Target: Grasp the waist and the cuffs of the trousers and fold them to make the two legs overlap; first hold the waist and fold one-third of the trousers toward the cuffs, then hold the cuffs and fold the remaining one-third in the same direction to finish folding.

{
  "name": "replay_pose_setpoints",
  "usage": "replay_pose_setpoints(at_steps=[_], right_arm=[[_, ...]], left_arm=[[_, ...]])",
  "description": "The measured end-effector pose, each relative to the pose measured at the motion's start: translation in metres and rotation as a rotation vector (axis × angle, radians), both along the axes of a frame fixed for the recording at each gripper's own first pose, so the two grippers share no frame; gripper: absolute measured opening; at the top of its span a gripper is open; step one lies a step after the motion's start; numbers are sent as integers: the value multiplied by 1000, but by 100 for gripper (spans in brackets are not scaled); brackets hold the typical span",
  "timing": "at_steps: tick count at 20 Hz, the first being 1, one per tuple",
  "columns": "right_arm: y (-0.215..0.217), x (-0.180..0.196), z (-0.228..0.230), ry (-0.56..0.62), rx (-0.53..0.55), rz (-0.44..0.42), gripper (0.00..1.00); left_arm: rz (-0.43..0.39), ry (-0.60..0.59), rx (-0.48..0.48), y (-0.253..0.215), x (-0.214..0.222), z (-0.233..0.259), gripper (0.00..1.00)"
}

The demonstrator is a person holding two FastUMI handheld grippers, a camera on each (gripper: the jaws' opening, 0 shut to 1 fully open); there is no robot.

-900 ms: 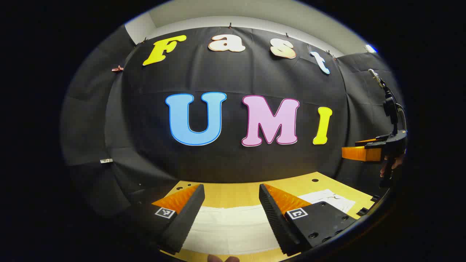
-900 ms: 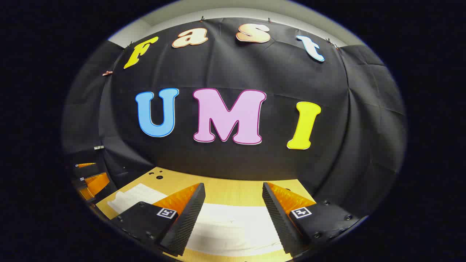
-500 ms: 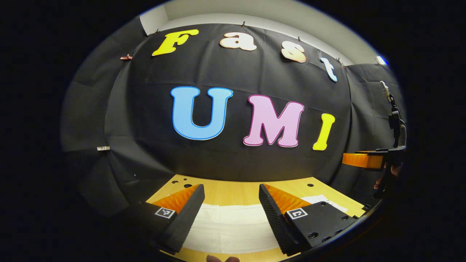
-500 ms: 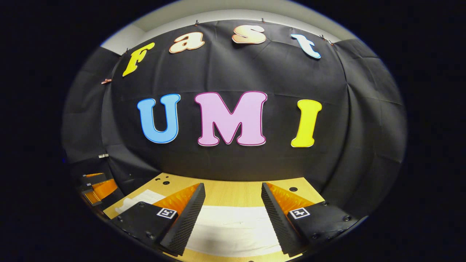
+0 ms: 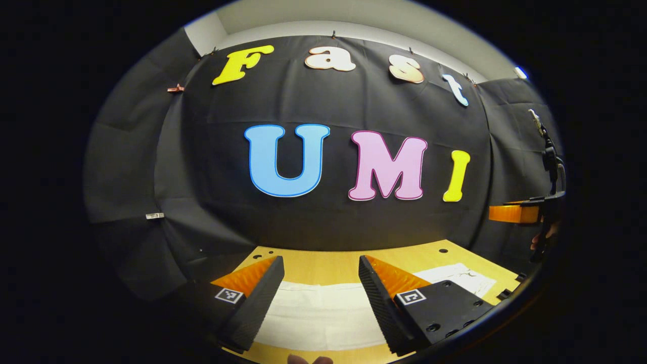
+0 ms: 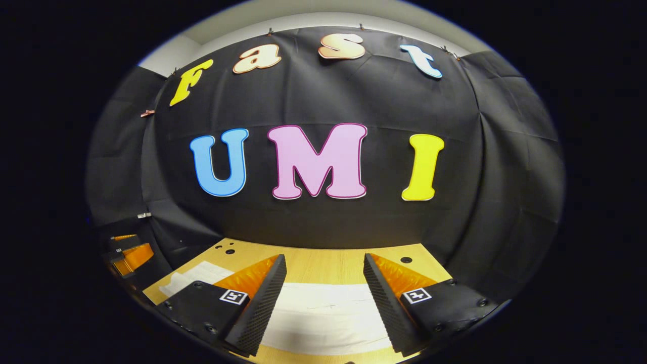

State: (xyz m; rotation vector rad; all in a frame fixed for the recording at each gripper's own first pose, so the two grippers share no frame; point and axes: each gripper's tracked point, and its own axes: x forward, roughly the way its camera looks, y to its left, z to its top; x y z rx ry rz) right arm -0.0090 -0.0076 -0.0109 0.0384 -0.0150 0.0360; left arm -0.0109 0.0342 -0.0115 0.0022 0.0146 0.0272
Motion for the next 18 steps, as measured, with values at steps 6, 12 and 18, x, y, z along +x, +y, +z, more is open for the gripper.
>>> replay_pose_setpoints(at_steps=[6,12,18], right_arm=[[-31,-12,-25,22,-159,7,98],[-73,-27,-78,113,-490,-13,98],[-117,-47,-165,263,-801,14,97]], left_arm=[[-79,19,194,17,-2,-21,95],[-166,83,556,45,-1,-69,92],[-204,222,822,95,-5,-149,92]])
